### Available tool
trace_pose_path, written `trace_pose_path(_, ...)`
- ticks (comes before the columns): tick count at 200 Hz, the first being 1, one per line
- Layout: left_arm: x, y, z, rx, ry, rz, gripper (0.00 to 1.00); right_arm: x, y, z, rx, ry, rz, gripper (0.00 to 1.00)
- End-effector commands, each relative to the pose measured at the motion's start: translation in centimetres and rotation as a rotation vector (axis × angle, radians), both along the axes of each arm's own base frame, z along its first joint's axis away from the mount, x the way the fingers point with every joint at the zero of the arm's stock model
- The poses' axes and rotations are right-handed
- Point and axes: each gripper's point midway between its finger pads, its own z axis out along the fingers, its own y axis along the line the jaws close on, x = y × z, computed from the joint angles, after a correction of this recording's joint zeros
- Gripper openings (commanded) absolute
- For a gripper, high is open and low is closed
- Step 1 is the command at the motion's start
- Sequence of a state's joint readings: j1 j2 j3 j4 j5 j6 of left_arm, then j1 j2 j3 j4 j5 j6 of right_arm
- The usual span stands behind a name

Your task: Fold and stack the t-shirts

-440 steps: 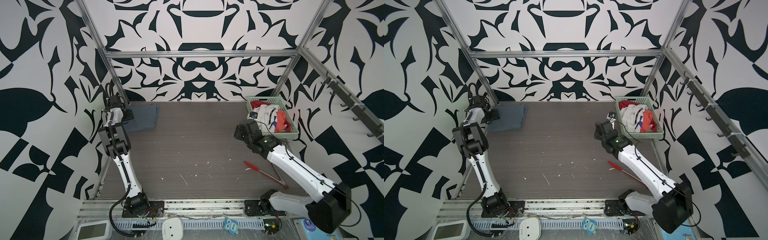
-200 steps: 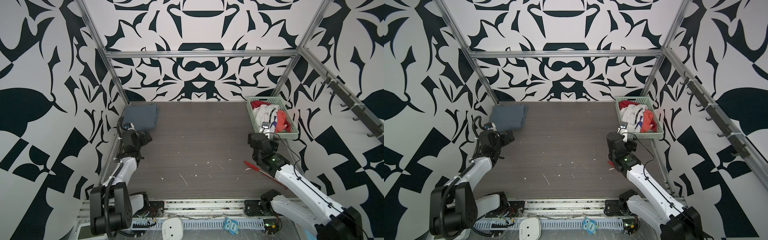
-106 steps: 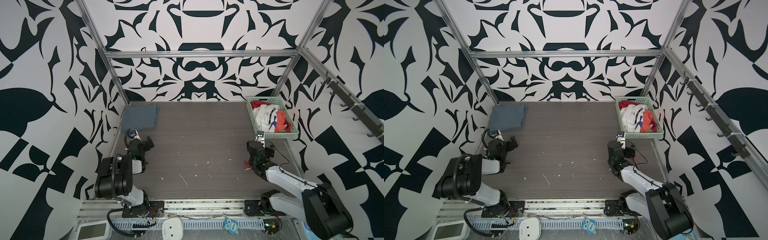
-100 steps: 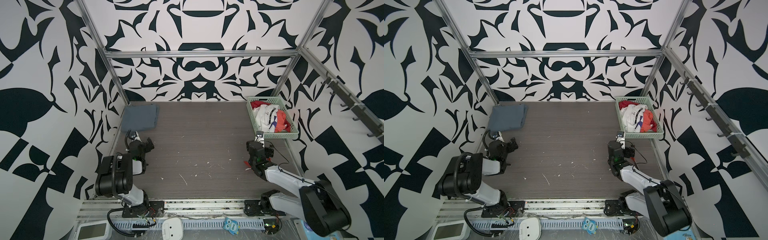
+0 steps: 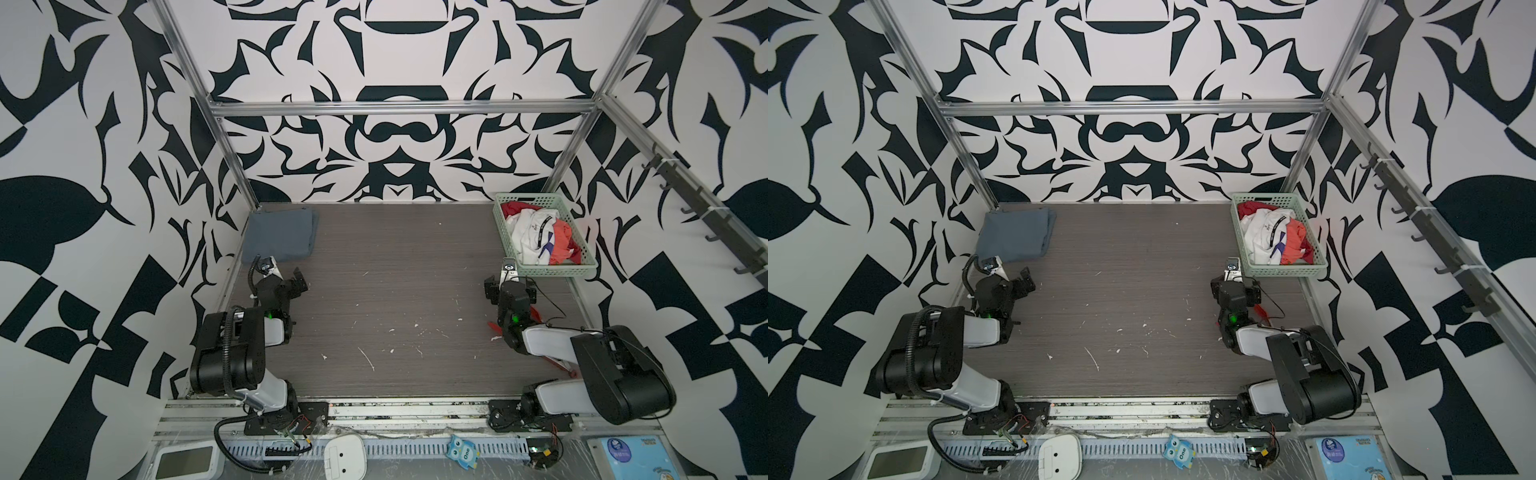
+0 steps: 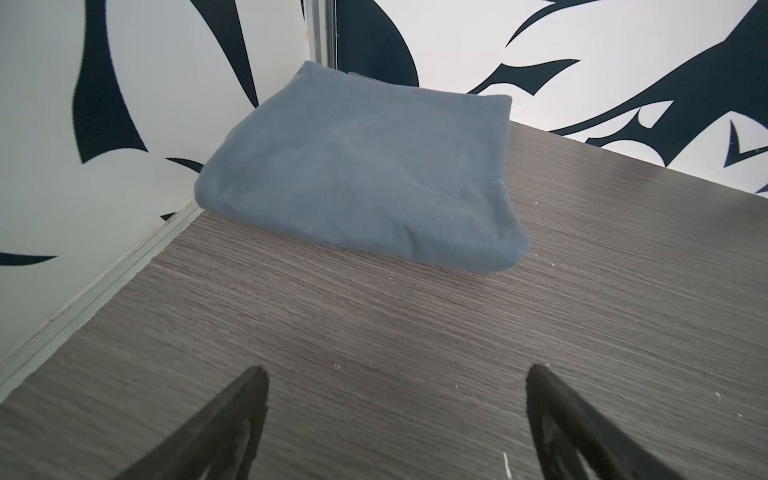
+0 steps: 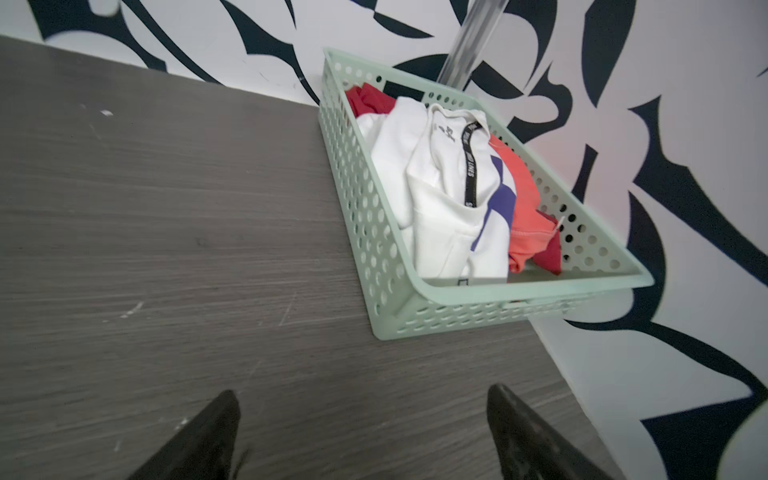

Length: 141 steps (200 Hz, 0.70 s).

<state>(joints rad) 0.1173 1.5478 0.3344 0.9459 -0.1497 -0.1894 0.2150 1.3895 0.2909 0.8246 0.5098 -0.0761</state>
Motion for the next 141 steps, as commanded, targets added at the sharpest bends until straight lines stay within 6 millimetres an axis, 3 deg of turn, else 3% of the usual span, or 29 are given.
trace_pose_path(1, 0.4, -0.1, 0.6, 0.004, -0.016, -0.009, 0.99, 2.0, 1.7, 0.1, 0.067, -0.051, 0.073, 1.00)
trace_pose_path(23, 0.4, -0.2, 0.6, 0.008, -0.016, -0.008, 0.99, 2.2, 0.9, -1.3, 0.097, -0.049, 0.064, 1.00)
trace_pose_path(65, 0.6, -0.1, 0.5, 0.008, -0.008, -0.002, 0.99, 2.9, 0.1, -1.8, 0.153, -0.012, 0.053, 1.00)
trace_pose_path(141, 0.6, -0.5, 0.6, 0.034, -0.003, -0.011, 0.99, 2.7, -0.3, -1.8, 0.157, -0.016, 0.040, 1.00)
